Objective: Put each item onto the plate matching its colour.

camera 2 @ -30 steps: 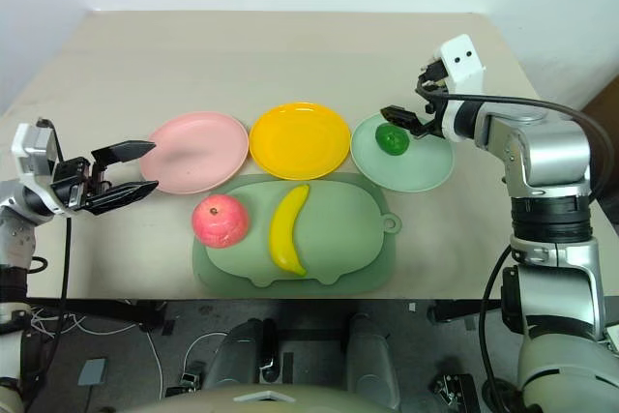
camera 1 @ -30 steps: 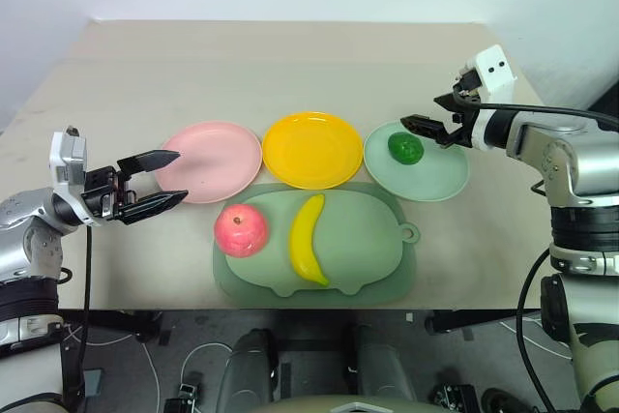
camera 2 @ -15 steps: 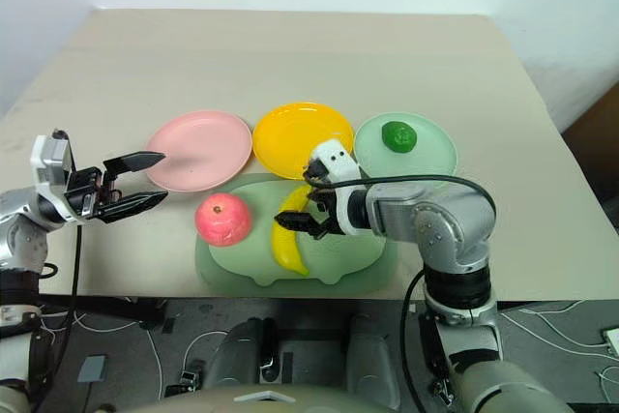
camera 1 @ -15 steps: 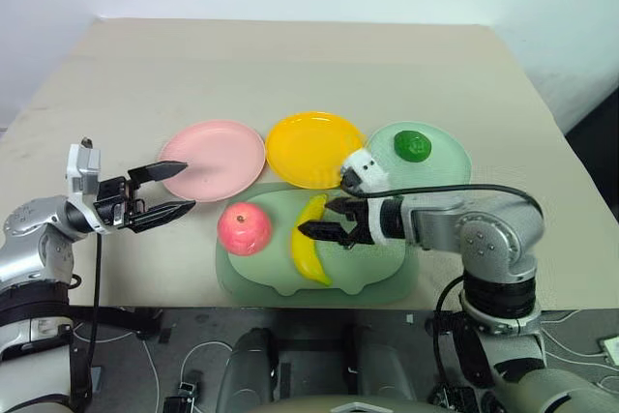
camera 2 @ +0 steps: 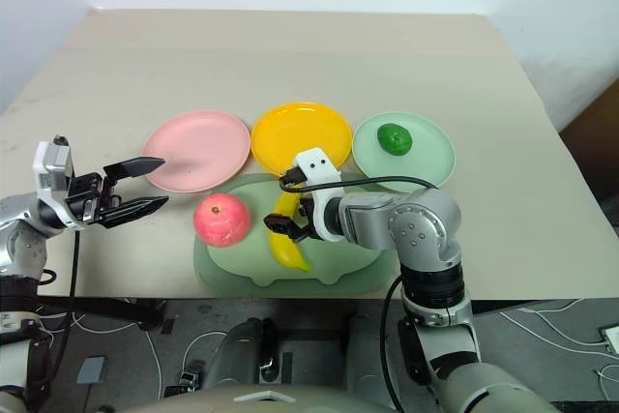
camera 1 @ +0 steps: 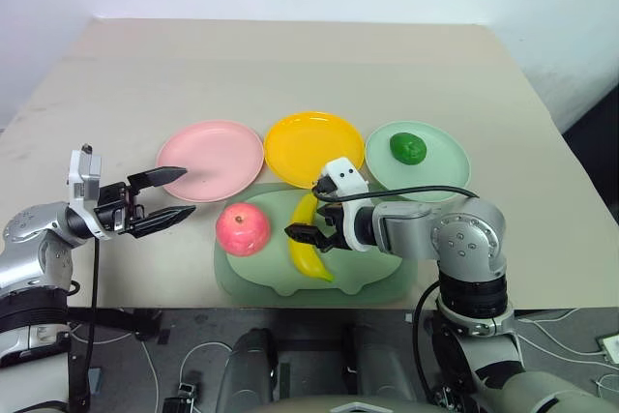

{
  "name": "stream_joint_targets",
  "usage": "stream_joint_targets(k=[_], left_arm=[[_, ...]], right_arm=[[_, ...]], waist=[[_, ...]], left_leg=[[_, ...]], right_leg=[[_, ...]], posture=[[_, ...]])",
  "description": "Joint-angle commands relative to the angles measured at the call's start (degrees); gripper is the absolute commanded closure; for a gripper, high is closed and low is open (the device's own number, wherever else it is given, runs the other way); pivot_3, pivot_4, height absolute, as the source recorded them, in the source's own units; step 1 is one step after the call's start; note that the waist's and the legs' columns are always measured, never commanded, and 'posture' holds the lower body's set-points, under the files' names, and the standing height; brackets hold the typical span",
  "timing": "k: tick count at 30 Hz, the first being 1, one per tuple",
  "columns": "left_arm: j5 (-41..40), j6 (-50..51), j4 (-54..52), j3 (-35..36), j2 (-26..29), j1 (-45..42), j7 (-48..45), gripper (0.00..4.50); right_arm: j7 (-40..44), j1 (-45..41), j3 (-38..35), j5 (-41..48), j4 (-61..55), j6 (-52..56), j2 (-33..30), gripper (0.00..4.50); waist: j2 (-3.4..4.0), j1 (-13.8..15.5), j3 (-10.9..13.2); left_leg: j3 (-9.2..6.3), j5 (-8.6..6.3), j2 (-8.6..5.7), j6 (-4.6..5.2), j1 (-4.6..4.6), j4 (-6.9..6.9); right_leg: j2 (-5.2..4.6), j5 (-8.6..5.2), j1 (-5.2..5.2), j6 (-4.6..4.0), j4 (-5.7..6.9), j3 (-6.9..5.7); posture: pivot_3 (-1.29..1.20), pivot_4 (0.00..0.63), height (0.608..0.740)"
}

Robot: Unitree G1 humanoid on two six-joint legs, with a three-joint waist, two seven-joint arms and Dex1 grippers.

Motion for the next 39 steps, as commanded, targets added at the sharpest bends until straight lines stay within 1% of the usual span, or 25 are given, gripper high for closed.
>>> stream_joint_targets(k=[1,9,13,18,19,20,25,26,28,30,34,36,39], left_arm=[[-0.6,0.0,-1.7,0.9,0.5,-0.1,0.1,0.00],[-0.6,0.1,-1.6,0.7,0.3,-0.3,0.2,0.00],[-0.5,0.0,-1.5,0.6,0.2,-0.6,0.4,0.00],[-0.3,0.0,-1.3,0.4,0.1,-1.0,0.6,0.00],[-0.3,0.0,-1.3,0.4,0.1,-1.1,0.6,0.00],[-0.3,0.0,-1.2,0.4,0.1,-1.3,0.6,0.00],[-0.2,-0.2,-0.7,0.2,0.1,-1.8,0.6,0.00],[-0.2,-0.3,-0.6,0.2,0.1,-1.8,0.6,0.00],[-0.2,-0.2,-0.4,0.2,0.1,-2.0,0.5,0.00],[-0.1,-0.3,-0.1,0.2,0.1,-2.2,0.4,0.00],[0.0,-0.7,0.5,0.1,0.0,-2.5,0.2,0.00],[0.3,-0.9,0.8,-0.2,0.0,-2.5,0.0,0.00],[0.7,-1.4,1.5,-0.5,0.0,-2.9,-0.1,0.00]], right_arm=[[-2.1,-2.5,2.3,2.7,0.5,0.4,-2.0,0.04],[-2.7,-3.5,7.7,3.6,0.3,0.4,-6.8,0.04],[-1.9,-4.3,10.1,3.1,-0.1,0.4,-8.8,0.83],[0.0,-4.5,12.0,4.0,-0.8,0.4,-11.5,2.51],[0.9,-4.5,12.5,4.7,-1.1,0.4,-12.4,2.76],[2.0,-4.5,13.1,5.7,-1.5,0.4,-13.8,2.86],[8.3,-4.4,15.3,10.5,-4.5,0.4,-21.4,2.86],[9.4,-4.7,15.1,10.8,-4.8,0.4,-22.2,2.86],[12.7,-6.2,12.3,11.9,-4.0,0.4,-23.2,2.86],[14.9,-7.7,8.9,12.5,-2.2,0.4,-22.7,2.86],[17.2,-13.7,2.4,9.2,6.7,-1.3,-20.0,2.86],[17.4,-16.7,0.5,6.6,11.5,-3.1,-18.2,2.86],[18.1,-21.9,1.2,-0.8,21.0,-9.8,-16.6,2.86]], waist=[[0.00,0.0,0.0],[0.00,0.0,0.0],[-0.01,0.1,0.0],[-0.01,0.1,0.0],[-0.01,0.1,0.0],[-0.01,0.2,0.0],[-0.04,0.3,0.0],[-0.04,0.3,0.0],[-0.03,0.2,0.0],[-0.03,0.2,0.0],[-0.02,0.0,0.0],[-0.02,0.1,0.0],[-0.02,0.1,0.0]], left_leg=[[0.00,0.00,0.00,0.00,0.00,0.00],[0.00,0.00,0.00,0.00,-0.03,-0.02],[0.00,0.00,0.00,0.00,-0.02,-0.02],[-0.01,0.00,0.00,0.00,-0.02,-0.02],[-0.01,0.00,0.00,0.00,-0.02,-0.02],[-0.01,0.00,0.00,0.00,-0.02,-0.02],[-0.01,-0.01,0.00,-0.01,-0.10,-0.02],[-0.01,-0.01,0.00,-0.01,-0.10,-0.02],[-0.01,-0.01,0.00,-0.01,-0.12,-0.03],[-0.01,-0.01,0.00,0.00,-0.14,-0.03],[0.00,0.01,0.01,0.01,-0.25,-0.01],[-0.01,0.01,0.02,0.02,-0.27,0.00],[-0.01,0.01,0.05,0.02,-0.35,-0.01]], right_leg=[[0.00,0.00,0.00,0.00,-0.01,0.00],[0.00,0.00,0.00,0.00,-0.06,0.00],[0.00,0.00,0.01,0.00,-0.07,0.00],[0.00,0.00,0.01,0.00,-0.08,-0.01],[0.00,-0.01,0.01,0.00,-0.08,0.00],[0.00,-0.01,0.01,0.00,-0.09,-0.01],[0.00,-0.01,0.02,0.00,-0.21,-0.01],[-0.01,-0.01,0.01,-0.01,-0.23,-0.01],[-0.01,-0.01,-0.02,-0.01,-0.23,-0.01],[0.00,-0.01,-0.08,0.00,-0.18,-0.01],[0.01,0.01,-0.24,0.00,-0.07,-0.01],[0.04,0.05,-0.28,0.00,-0.05,-0.02],[0.06,0.06,-0.35,0.02,-0.06,-0.04]], posture=[[0.00,0.150,0.684],[0.00,0.150,0.684],[0.00,0.150,0.684],[0.00,0.150,0.684],[0.00,0.150,0.684],[0.00,0.150,0.684],[0.00,0.150,0.684],[0.00,0.150,0.684],[0.00,0.150,0.684],[0.00,0.150,0.684],[0.00,0.150,0.684],[0.00,0.150,0.684],[0.00,0.150,0.684]])
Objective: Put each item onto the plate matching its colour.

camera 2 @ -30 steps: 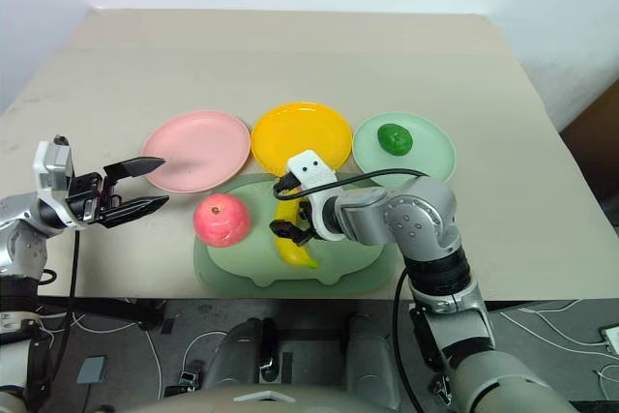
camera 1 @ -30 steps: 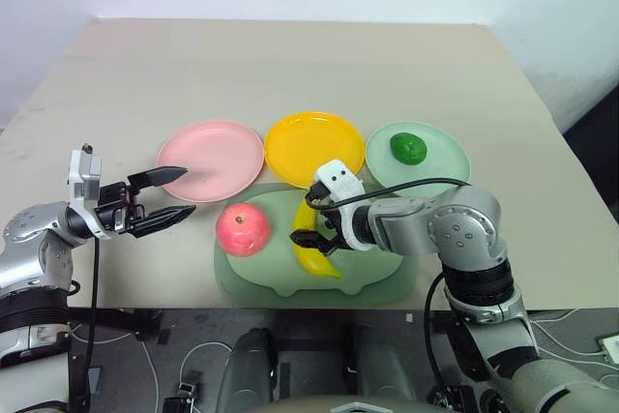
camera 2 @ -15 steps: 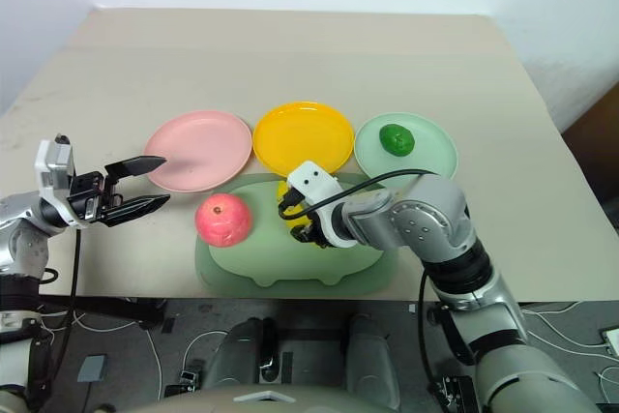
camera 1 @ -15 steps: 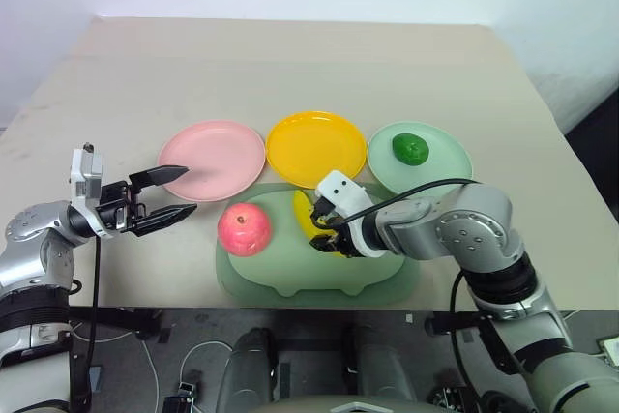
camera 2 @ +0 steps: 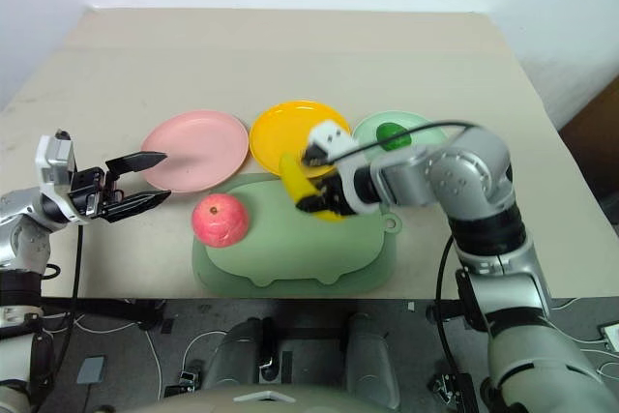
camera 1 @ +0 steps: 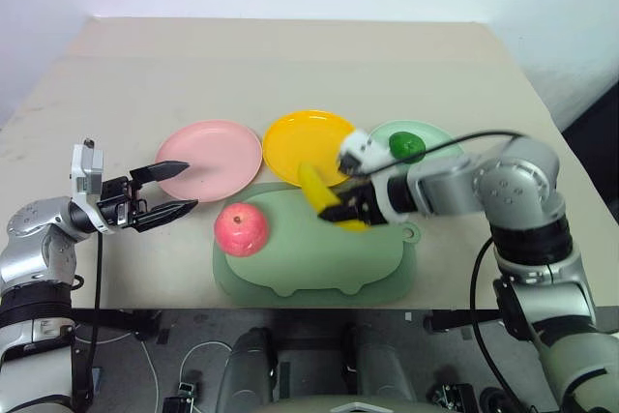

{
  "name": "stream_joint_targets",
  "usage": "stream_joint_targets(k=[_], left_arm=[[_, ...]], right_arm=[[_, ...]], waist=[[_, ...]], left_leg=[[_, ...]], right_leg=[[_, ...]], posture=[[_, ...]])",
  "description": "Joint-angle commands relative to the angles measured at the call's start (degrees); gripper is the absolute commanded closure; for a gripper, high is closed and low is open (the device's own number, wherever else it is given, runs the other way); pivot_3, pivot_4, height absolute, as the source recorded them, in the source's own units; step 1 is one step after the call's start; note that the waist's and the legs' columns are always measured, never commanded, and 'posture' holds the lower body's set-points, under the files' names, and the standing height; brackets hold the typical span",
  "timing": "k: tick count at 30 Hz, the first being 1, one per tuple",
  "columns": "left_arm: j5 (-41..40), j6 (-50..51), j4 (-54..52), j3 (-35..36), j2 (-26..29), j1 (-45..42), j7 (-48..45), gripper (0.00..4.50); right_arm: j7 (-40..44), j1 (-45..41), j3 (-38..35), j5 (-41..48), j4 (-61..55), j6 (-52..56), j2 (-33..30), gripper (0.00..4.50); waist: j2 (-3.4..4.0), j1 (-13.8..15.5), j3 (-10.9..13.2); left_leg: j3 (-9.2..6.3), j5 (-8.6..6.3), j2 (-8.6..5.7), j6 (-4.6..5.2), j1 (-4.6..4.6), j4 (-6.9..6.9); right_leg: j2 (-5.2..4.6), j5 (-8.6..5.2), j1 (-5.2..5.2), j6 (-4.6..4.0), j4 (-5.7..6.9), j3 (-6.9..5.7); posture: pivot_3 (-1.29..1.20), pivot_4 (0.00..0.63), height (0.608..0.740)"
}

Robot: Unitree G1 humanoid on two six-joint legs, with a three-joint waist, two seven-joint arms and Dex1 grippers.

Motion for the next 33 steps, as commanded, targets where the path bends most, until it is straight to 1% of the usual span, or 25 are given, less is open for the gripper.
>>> stream_joint_targets(k=[1,5,8,10,16,18,21,24,25,29,33], left_arm=[[0.5,-0.9,0.5,0.2,0.3,-1.1,-0.4,0.00],[0.7,-1.3,1.0,0.0,0.1,-1.6,-0.6,0.00],[0.7,-1.3,0.6,0.0,0.0,-1.5,-0.4,0.00],[0.7,-1.3,0.2,0.1,-0.1,-1.2,-0.4,0.00],[0.8,-1.4,0.2,0.3,0.0,-1.1,-0.3,0.00],[0.8,-1.2,0.0,0.3,0.0,-1.2,-0.2,0.00],[0.8,-1.1,-0.1,0.2,0.1,-1.4,-0.2,0.00],[0.8,-0.7,-0.2,-0.1,0.2,-1.4,-0.3,0.00],[0.9,-0.7,-0.4,-0.2,0.1,-1.3,-0.2,0.00],[1.6,-1.4,-1.6,-0.2,-1.0,-1.0,2.7,0.00],[1.0,0.7,-4.4,-0.1,-0.3,0.4,3.3,0.00]], right_arm=[[1.5,-5.0,-0.2,-7.9,9.1,-7.5,1.7,2.86],[4.0,-8.7,3.9,-17.6,20.2,-17.1,4.9,2.86],[6.1,-10.8,5.7,-22.8,27.0,-22.4,8.1,2.86],[7.2,-11.9,5.9,-25.6,31.4,-25.4,10.2,2.86],[10.0,-13.8,4.7,-30.9,38.8,-29.8,13.4,2.86],[10.7,-14.0,4.3,-32.0,40.1,-30.7,13.9,2.13],[12.1,-13.7,3.7,-33.1,40.2,-31.0,13.9,1.18],[14.3,-12.2,2.7,-33.4,37.0,-31.0,12.7,0.21],[15.3,-11.4,1.7,-32.9,35.2,-31.1,12.2,0.03],[23.0,-5.4,-3.6,-28.3,23.4,-33.6,8.2,0.03],[31.4,3.9,-10.4,-23.7,13.0,-37.9,1.1,0.03]], waist=[[0.01,0.0,0.0],[0.01,-0.1,0.0],[0.03,-0.2,0.0],[0.03,-0.3,0.0],[0.03,-0.2,0.0],[0.03,-0.2,0.0],[0.04,-0.2,0.0],[0.04,-0.3,0.0],[0.04,-0.3,0.0],[0.04,0.2,0.0],[0.03,0.3,0.0]], left_leg=[[0.01,0.00,0.00,0.00,-0.01,0.01],[0.04,0.01,-0.01,0.00,-0.09,0.00],[0.04,0.01,0.00,0.00,-0.09,-0.01],[0.04,0.02,0.00,0.00,-0.09,0.00],[0.03,0.06,0.00,-0.06,-0.08,0.01],[0.03,0.07,0.00,-0.08,-0.08,0.01],[0.03,0.07,0.00,-0.09,-0.08,0.02],[0.02,0.08,0.00,-0.09,-0.07,0.02],[0.02,0.08,0.00,-0.09,-0.07,0.02],[0.01,0.08,0.00,-0.10,-0.08,0.02],[-0.01,0.08,0.00,-0.10,-0.09,0.03]], right_leg=[[0.00,0.00,0.00,0.01,0.00,-0.01],[0.00,0.09,-0.07,0.15,-0.01,-0.01],[0.00,0.10,-0.10,0.17,0.02,-0.02],[0.00,0.11,-0.10,0.19,0.06,-0.02],[0.01,0.12,-0.12,0.22,0.16,-0.02],[0.00,0.12,-0.11,0.22,0.15,-0.02],[0.00,0.12,-0.11,0.21,0.16,-0.02],[0.01,0.13,-0.12,0.22,0.19,-0.03],[0.01,0.13,-0.12,0.23,0.21,-0.03],[0.00,0.13,-0.11,0.23,0.21,-0.03],[0.00,0.13,-0.02,0.25,0.07,-0.06]], posture=[[0.00,0.150,0.684],[0.00,0.150,0.684],[0.00,0.150,0.684],[0.00,0.150,0.684],[0.00,0.150,0.684],[0.00,0.150,0.684],[0.00,0.150,0.684],[0.00,0.150,0.684],[0.00,0.150,0.684],[0.00,0.150,0.684],[0.00,0.150,0.684]])
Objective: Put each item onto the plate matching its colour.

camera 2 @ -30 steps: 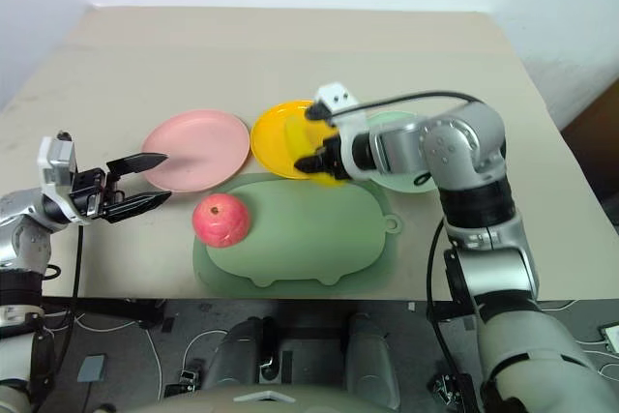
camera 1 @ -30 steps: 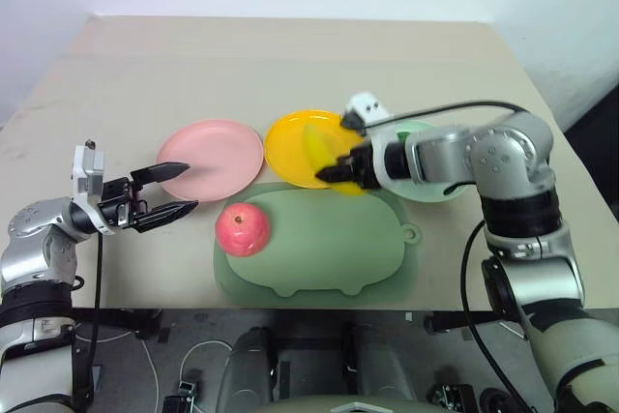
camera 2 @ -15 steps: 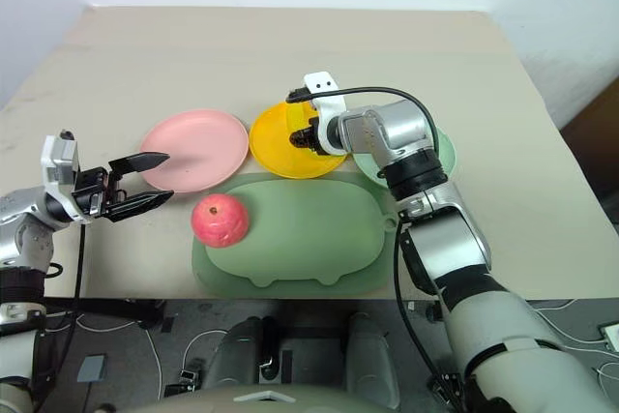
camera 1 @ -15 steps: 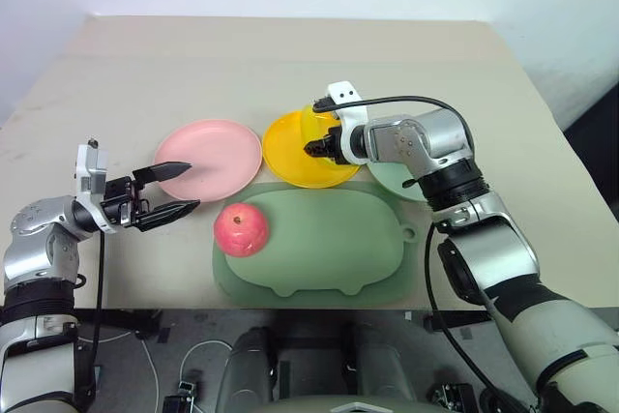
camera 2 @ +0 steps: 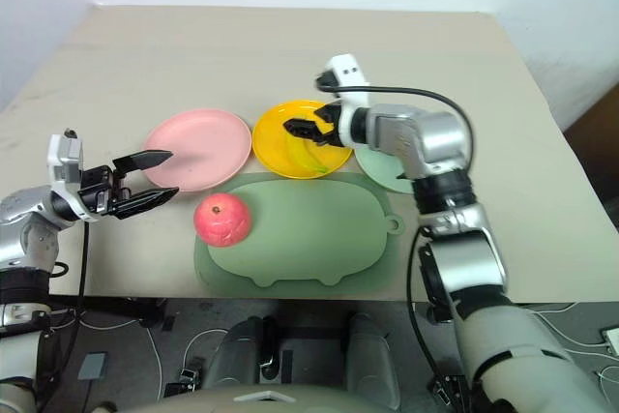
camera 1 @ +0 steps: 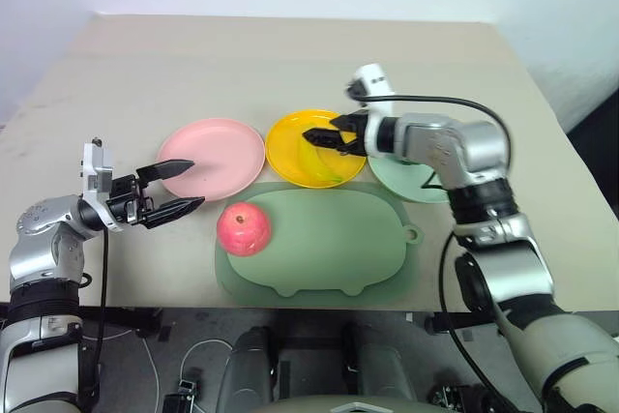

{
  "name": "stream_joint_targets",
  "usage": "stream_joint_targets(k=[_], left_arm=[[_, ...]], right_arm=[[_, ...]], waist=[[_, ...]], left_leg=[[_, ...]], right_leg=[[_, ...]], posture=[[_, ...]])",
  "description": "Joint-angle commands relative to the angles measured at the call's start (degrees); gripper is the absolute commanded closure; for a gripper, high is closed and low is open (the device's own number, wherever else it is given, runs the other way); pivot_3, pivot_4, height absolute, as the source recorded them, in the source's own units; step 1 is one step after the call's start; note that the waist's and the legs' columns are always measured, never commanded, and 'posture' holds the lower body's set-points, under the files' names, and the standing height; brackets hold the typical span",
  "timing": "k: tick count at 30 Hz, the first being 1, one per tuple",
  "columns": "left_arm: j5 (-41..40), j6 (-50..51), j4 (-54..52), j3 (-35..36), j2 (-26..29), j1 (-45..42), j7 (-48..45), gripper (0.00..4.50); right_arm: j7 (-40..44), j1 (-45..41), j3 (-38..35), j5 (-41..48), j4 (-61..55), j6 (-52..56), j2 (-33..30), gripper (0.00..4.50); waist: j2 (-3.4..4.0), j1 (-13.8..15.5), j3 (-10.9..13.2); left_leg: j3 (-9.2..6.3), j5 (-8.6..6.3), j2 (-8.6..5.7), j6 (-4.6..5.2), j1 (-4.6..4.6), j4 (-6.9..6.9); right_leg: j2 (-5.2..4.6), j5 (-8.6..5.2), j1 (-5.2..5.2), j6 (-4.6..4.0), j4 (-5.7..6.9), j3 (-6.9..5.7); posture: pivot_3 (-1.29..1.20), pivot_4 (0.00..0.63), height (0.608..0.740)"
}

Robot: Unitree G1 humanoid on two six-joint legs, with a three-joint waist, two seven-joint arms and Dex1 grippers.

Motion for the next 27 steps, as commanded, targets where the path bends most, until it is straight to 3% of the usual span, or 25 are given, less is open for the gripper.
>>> stream_joint_targets(k=[1,5,9,16,27], left_arm=[[-0.6,1.1,-4.0,0.6,1.5,1.1,0.2,0.00],[-0.8,1.4,-5.6,1.1,2.0,2.1,0.5,0.00],[-1.0,3.1,-7.5,0.2,3.1,3.7,-1.2,0.00],[-0.1,-0.6,-8.9,-0.9,2.7,2.8,-3.3,0.00],[-1.0,-1.1,-13.4,-6.4,0.6,5.7,-5.9,0.00]], right_arm=[[8.3,6.0,-7.2,4.5,-8.6,-4.0,-6.8,0.03],[20.7,16.9,-13.0,5.3,-10.9,-16.3,-14.3,0.03],[34.6,25.9,-14.8,7.1,-9.3,-18.7,-24.0,0.03],[53.1,36.9,-16.7,6.8,-5.2,-29.2,-32.2,0.03],[55.4,38.0,-15.9,5.7,-1.8,-38.5,-30.2,0.03]], waist=[[0.01,-0.1,0.0],[0.01,-0.1,0.0],[0.03,-0.3,0.0],[0.05,0.0,0.0],[0.07,0.0,0.0]], left_leg=[[-0.01,0.00,0.00,0.00,0.03,0.00],[-0.02,0.00,0.00,-0.01,0.08,-0.01],[0.00,-0.01,0.01,-0.01,0.16,-0.02],[-0.02,0.00,0.03,-0.07,0.54,-0.01],[0.06,-0.11,0.09,-0.24,1.03,-0.02]], right_leg=[[0.00,0.00,0.03,0.00,-0.01,-0.01],[0.00,0.00,0.03,0.00,0.02,-0.02],[0.00,-0.05,0.07,-0.06,0.03,-0.01],[0.01,-0.22,0.35,0.01,0.07,-0.01],[-0.02,-0.21,0.75,-0.03,-0.14,-0.03]], posture=[[0.00,0.150,0.684],[0.00,0.150,0.684],[0.00,0.150,0.684],[0.00,0.150,0.684],[0.00,0.150,0.684]])
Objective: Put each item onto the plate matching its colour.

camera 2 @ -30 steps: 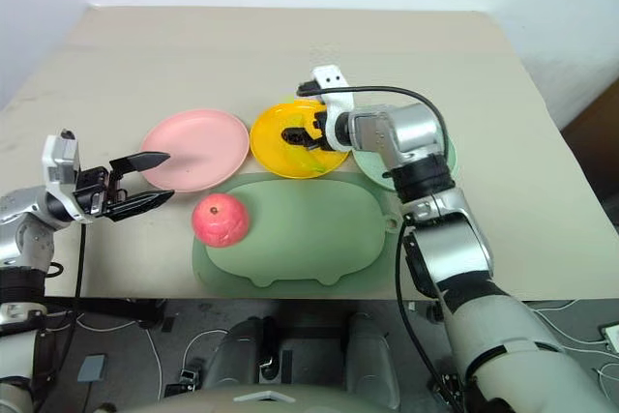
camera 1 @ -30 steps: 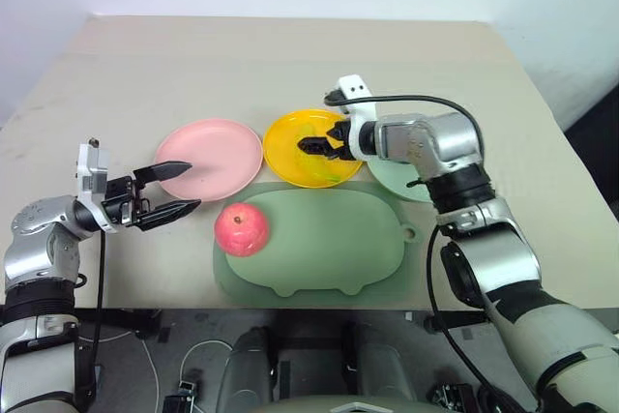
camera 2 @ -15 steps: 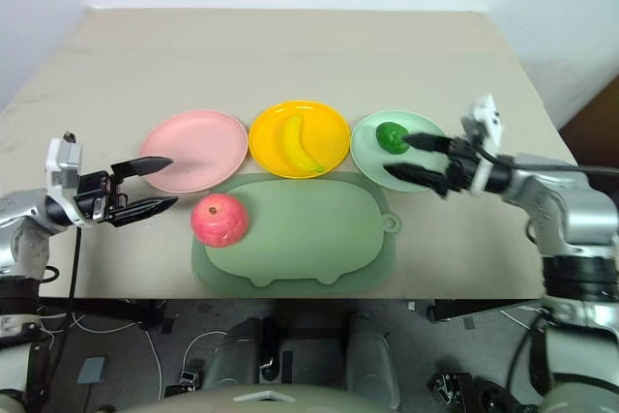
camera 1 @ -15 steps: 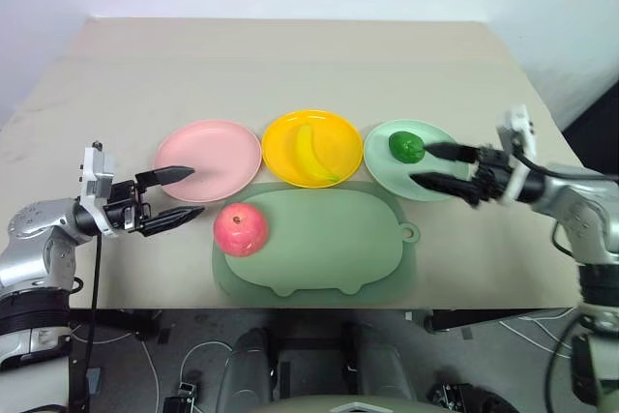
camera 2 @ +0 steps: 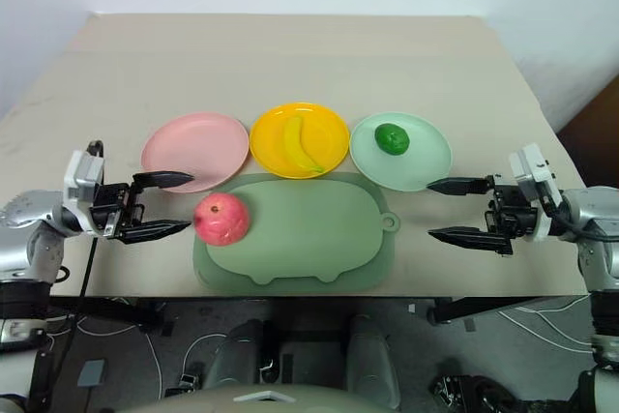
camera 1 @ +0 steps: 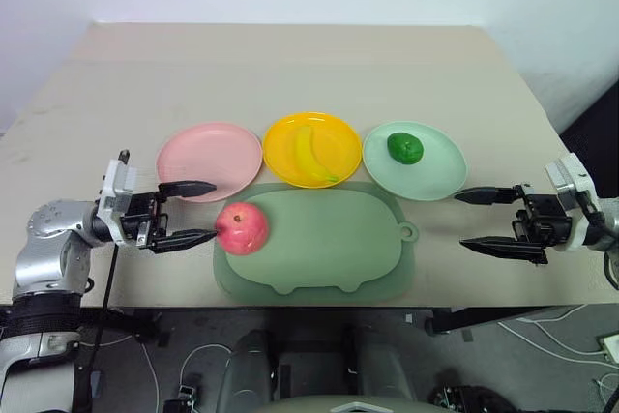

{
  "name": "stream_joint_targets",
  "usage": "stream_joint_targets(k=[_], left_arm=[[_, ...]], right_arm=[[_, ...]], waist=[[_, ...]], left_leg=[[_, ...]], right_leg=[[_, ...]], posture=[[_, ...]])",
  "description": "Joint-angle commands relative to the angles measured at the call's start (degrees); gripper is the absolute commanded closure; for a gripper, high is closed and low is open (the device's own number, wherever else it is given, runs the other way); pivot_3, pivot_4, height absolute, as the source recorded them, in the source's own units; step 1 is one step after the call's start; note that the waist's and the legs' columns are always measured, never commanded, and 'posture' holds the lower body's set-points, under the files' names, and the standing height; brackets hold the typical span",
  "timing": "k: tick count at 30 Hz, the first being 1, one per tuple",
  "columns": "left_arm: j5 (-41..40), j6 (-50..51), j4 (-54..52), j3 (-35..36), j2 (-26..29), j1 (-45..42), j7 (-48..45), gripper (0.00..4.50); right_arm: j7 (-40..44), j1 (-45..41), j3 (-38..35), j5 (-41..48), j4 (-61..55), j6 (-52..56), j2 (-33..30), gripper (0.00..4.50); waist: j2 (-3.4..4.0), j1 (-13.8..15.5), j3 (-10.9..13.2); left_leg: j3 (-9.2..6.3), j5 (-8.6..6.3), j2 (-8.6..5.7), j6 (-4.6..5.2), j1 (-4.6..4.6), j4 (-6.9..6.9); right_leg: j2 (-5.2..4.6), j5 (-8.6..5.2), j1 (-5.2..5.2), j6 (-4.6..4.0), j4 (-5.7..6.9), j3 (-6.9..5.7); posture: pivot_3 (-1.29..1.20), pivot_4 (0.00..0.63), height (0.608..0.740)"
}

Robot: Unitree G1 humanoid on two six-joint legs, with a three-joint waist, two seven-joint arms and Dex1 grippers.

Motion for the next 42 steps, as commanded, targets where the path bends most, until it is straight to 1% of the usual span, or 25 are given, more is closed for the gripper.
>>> stream_joint_targets(k=[1,9,12,18,23,28,29,31,32,35,37,40,42], left_arm=[[-0.1,-1.2,-3.0,-1.7,-0.1,0.8,-0.3,0.00],[2.7,-1.6,-1.3,-4.7,-1.8,-2.5,0.5,0.00],[4.9,-3.8,-0.1,-6.3,-2.7,-3.2,0.8,0.00],[9.5,-7.3,5.6,-9.2,-4.1,-4.7,1.7,0.00],[9.7,-8.3,7.7,-9.8,-5.4,-4.6,2.0,0.00],[10.5,-9.2,9.7,-10.6,-5.3,-4.6,0.9,0.00],[10.8,-9.7,10.3,-10.7,-5.2,-4.7,0.8,0.40],[11.5,-10.4,11.8,-11.0,-4.9,-5.0,0.7,0.72],[11.6,-10.8,12.2,-11.1,-4.8,-5.1,0.7,0.77],[10.2,-10.9,12.0,-10.3,-4.9,-4.9,0.6,0.78],[7.9,-9.2,10.7,-9.4,-4.6,-5.2,-0.1,0.78],[4.5,-5.7,7.8,-7.4,-3.9,-6.0,-0.1,0.78],[0.9,-0.3,5.3,-4.4,-2.6,-8.3,1.8,0.78]], right_arm=[[0.3,-0.6,-0.4,0.1,0.0,-1.3,0.5,0.03],[-0.8,0.4,0.1,0.5,-1.9,-0.7,1.8,0.03],[-0.9,0.9,0.2,0.3,-2.4,-1.1,2.2,0.03],[-2.2,1.9,-0.3,0.9,-3.8,-0.3,2.7,0.03],[-3.0,2.2,-0.5,1.1,-4.3,0.0,2.8,0.03],[-3.7,2.1,-0.6,1.2,-4.2,0.1,2.8,0.03],[-3.9,2.0,-0.6,1.3,-4.3,0.3,2.8,0.00],[-3.9,2.1,-0.7,1.4,-4.4,0.4,2.7,0.00],[-3.8,2.1,-0.7,1.4,-4.4,0.4,2.6,0.00],[-3.8,1.8,-0.6,1.5,-4.3,0.8,2.4,0.00],[-3.7,1.5,-0.6,1.4,-3.9,0.9,2.3,0.00],[-3.6,1.2,-0.5,1.1,-3.4,0.8,2.4,0.00],[-3.5,1.0,-0.3,1.2,-3.3,1.0,2.5,0.00]], waist=[[0.00,0.0,0.0],[0.00,0.1,0.0],[0.00,0.1,0.0],[0.00,0.1,0.0],[0.10,0.1,-0.1],[0.26,0.2,-0.2],[0.33,0.1,-0.2],[0.46,0.1,-0.3],[0.51,0.2,-0.3],[0.67,0.1,-0.4],[0.69,0.1,-0.4],[0.67,0.0,-0.4],[0.64,0.0,-0.4]], left_leg=[[0.00,0.00,0.00,0.00,-0.01,0.00],[0.00,0.01,0.00,0.01,-0.01,0.02],[0.00,0.01,0.00,0.01,0.01,0.03],[-0.01,0.08,-0.01,0.13,0.01,0.02],[-0.01,0.01,0.00,0.01,0.11,0.07],[-0.01,0.01,0.00,0.00,0.14,0.08],[-0.01,0.01,0.00,0.00,0.15,0.08],[-0.02,0.01,0.00,0.01,0.17,0.08],[-0.02,0.01,0.00,0.01,0.18,0.08],[-0.03,0.01,-0.01,0.01,0.22,0.08],[-0.03,0.01,-0.01,0.01,0.23,0.08],[-0.03,0.01,0.00,0.01,0.22,0.08],[-0.03,0.02,0.00,0.02,0.17,0.08]], right_leg=[[0.00,0.00,0.00,0.00,0.00,0.00],[0.00,0.01,0.00,-0.01,0.02,0.00],[0.00,0.01,0.04,-0.01,0.02,0.00],[0.00,0.02,0.03,-0.02,0.07,0.00],[0.00,0.03,0.15,-0.03,0.07,0.00],[0.00,0.04,0.19,-0.05,0.05,0.00],[0.00,0.04,0.19,-0.05,0.05,0.00],[0.00,0.04,0.20,-0.05,0.05,0.00],[0.00,0.04,0.19,-0.05,0.06,0.00],[0.00,0.04,0.22,-0.05,0.08,0.00],[0.00,0.04,0.22,-0.05,0.08,0.00],[0.00,0.04,0.19,-0.05,0.08,0.00],[0.00,0.04,0.14,-0.05,0.07,0.00]], posture=[[0.00,0.150,0.684],[0.00,0.150,0.684],[0.00,0.150,0.684],[0.00,0.150,0.684],[0.00,0.150,0.684],[0.00,0.150,0.684],[0.00,0.150,0.684],[0.00,0.150,0.684],[0.00,0.150,0.684],[0.00,0.150,0.684],[0.00,0.150,0.684],[0.00,0.150,0.684],[0.00,0.150,0.684]])
